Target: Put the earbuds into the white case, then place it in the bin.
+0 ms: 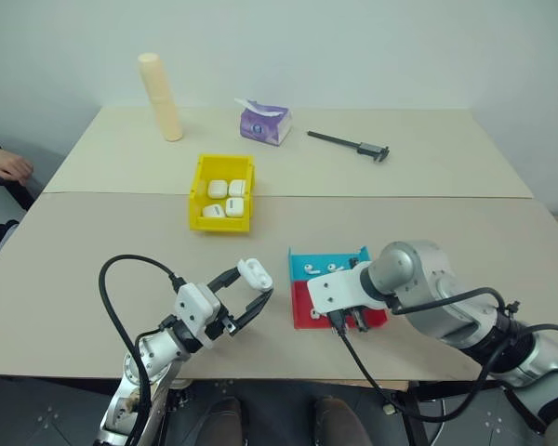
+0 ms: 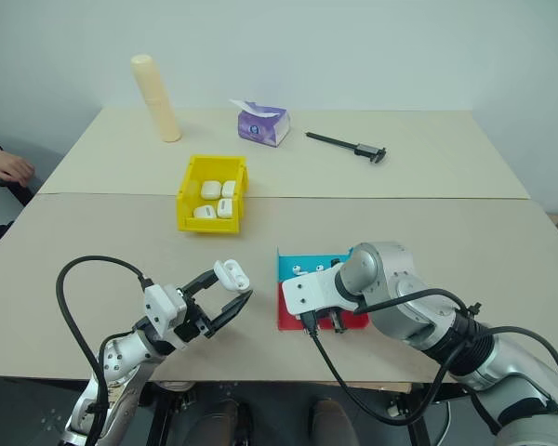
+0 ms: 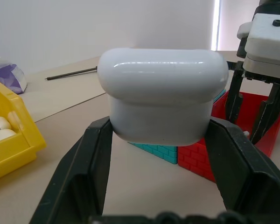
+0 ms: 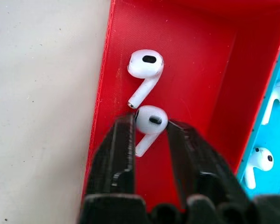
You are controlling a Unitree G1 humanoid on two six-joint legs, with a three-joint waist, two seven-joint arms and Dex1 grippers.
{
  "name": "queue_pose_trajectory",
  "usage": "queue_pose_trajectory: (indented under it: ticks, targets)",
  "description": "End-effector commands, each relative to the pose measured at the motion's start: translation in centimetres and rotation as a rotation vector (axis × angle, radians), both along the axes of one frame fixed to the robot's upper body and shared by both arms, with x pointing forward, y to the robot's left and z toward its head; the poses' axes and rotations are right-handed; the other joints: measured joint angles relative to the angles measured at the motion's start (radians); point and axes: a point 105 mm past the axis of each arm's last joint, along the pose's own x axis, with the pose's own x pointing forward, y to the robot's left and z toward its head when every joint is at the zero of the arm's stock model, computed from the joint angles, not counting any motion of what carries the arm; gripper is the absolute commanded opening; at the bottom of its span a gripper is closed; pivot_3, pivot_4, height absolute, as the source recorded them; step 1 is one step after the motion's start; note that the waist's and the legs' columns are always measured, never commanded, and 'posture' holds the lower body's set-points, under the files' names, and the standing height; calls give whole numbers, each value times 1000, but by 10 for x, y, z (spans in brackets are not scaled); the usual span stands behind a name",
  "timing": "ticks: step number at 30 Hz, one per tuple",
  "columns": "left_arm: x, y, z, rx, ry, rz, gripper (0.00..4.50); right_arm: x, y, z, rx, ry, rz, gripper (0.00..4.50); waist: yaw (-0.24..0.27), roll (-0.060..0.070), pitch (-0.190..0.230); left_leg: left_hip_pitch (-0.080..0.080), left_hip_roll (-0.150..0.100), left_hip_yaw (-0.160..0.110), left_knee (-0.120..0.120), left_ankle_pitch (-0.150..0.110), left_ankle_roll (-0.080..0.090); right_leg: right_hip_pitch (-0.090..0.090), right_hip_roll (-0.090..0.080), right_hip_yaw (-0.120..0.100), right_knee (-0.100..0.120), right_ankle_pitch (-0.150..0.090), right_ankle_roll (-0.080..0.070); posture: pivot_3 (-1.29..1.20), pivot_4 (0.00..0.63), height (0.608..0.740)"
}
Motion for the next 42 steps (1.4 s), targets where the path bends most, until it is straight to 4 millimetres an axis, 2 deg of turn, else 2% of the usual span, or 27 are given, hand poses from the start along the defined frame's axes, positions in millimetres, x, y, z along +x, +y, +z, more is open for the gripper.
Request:
queue_pose_trajectory:
  ticks: [1,10,14,22,27,31,35,39,42]
  targets:
    - [0,-1,8,-3,-34,2,2716,1,1,3,-8,-40,12,1116,0,0,0,0,0,0,0,0,0,0,0,0,0,0,0,0,150,740]
    - [0,-2,7,4,-29,3,2716,2,1,2,-10,-38,8,1116,0,0,0,0,0,0,0,0,0,0,0,0,0,0,0,0,150,740]
    - [1,-2,7,5,-28,2,2716,2,1,3,-8,-43,13,646,0,0,0,0,0,0,0,0,0,0,0,0,0,0,0,0,150,740]
    - [3,-3,14,-4,-48,-24,2716,0,-1,12,42,-55,-23,646,0,0,0,0,0,0,0,0,0,0,0,0,0,0,0,0,150,740]
    - [1,-8,36,-41,-87,-100,2716,-5,-6,58,223,-104,-57,646,2,0,0,-2,0,-1,0,0,0,-1,0,0,0,0,0,0,150,740]
    - [-6,-14,49,-43,-86,-231,2716,-7,-15,105,425,-156,-81,646,1,0,0,0,0,-1,0,0,0,0,0,0,0,0,0,0,150,740]
    - [-11,-21,63,-73,-73,-359,2716,-12,-17,152,747,-268,13,646,0,0,0,0,0,-1,-1,0,0,0,0,0,0,0,0,0,150,740]
    - [-13,-27,68,-82,-68,-441,2716,-31,-11,181,1086,-269,187,646,-1,0,0,0,0,-1,-1,0,0,1,1,0,0,0,0,0,150,740]
    - [-15,-29,70,-84,-68,-486,2716,-38,-8,192,1242,-266,267,646,-1,0,0,0,0,-1,-1,0,0,2,1,0,0,0,0,0,150,740]
